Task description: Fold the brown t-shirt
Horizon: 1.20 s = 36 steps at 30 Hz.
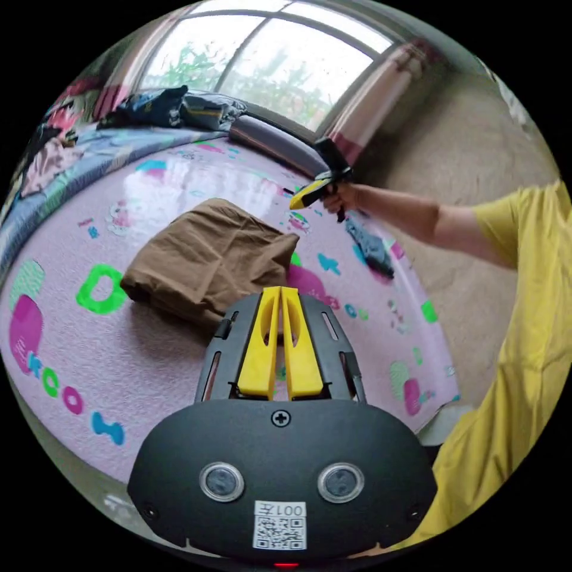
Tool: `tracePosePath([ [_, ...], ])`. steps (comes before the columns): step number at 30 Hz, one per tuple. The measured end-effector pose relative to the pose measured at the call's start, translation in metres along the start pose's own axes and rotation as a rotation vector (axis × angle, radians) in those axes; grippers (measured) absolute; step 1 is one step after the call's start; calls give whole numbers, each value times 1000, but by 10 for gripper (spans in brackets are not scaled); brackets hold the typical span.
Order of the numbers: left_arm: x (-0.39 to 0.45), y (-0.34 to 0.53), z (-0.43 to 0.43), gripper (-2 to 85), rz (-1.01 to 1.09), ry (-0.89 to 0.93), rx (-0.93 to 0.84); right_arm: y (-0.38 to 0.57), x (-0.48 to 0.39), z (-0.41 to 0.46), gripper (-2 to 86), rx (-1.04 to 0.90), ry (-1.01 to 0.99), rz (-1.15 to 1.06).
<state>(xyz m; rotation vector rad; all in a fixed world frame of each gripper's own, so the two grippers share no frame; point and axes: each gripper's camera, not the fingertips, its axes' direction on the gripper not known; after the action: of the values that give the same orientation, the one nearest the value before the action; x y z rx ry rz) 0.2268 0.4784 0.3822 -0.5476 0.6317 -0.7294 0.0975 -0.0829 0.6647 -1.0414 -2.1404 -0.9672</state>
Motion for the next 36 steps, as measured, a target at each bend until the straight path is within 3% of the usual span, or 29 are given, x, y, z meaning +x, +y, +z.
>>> tracePosePath([
  [6,-36,6,61,-14,-140,1,-200,4,25,40,2,-177,70,105],
  [15,-57,-13,67,-15,-182,0,-242,-11,16,41,0,-334,172,55],
  [20,-69,-17,25,-16,-344,77,-64,-2,9,-28,1,36,10,52],
  [25,-108,9,10,-13,-585,54,20,16,40,-39,3,-12,31,171],
  [36,-131,8,16,36,-661,116,38,26,78,-63,68,-28,-20,303],
])
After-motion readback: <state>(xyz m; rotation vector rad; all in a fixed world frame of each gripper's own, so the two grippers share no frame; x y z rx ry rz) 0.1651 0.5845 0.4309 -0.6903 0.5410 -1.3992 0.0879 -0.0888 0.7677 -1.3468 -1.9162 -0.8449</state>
